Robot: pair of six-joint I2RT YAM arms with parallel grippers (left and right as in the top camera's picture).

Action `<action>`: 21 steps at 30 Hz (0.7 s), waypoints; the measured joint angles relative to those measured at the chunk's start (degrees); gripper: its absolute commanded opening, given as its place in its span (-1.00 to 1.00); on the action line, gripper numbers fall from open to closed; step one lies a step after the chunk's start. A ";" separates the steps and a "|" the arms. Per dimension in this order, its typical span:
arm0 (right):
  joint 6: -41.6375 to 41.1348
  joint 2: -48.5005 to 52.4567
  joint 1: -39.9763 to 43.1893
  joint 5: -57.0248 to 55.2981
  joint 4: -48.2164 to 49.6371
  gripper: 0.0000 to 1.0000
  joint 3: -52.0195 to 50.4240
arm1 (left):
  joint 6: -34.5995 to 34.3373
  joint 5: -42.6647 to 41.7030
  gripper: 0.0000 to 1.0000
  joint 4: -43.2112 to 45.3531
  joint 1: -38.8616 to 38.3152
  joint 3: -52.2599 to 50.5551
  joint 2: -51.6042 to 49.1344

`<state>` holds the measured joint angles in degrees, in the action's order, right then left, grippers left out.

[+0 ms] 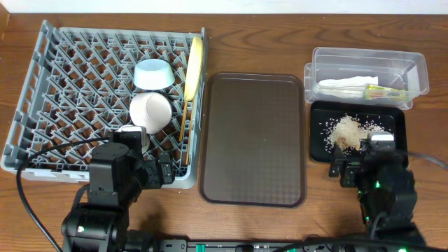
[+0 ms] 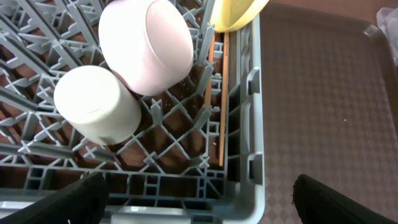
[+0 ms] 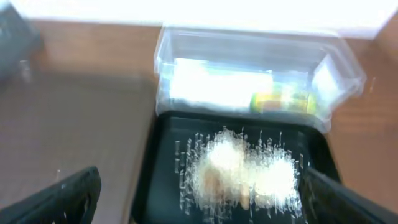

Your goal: Sort waste into correct bins and load items into the dishwasher

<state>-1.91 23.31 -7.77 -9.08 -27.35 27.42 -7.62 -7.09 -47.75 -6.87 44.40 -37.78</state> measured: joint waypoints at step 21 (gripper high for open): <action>1.36 -14.32 1.70 6.16 40.52 0.98 -27.02 | 0.00 0.00 0.96 0.04 0.00 -0.04 0.00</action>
<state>-0.56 8.99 -6.07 -2.92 13.17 0.40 -7.62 -7.09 -47.70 -6.87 44.36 -37.78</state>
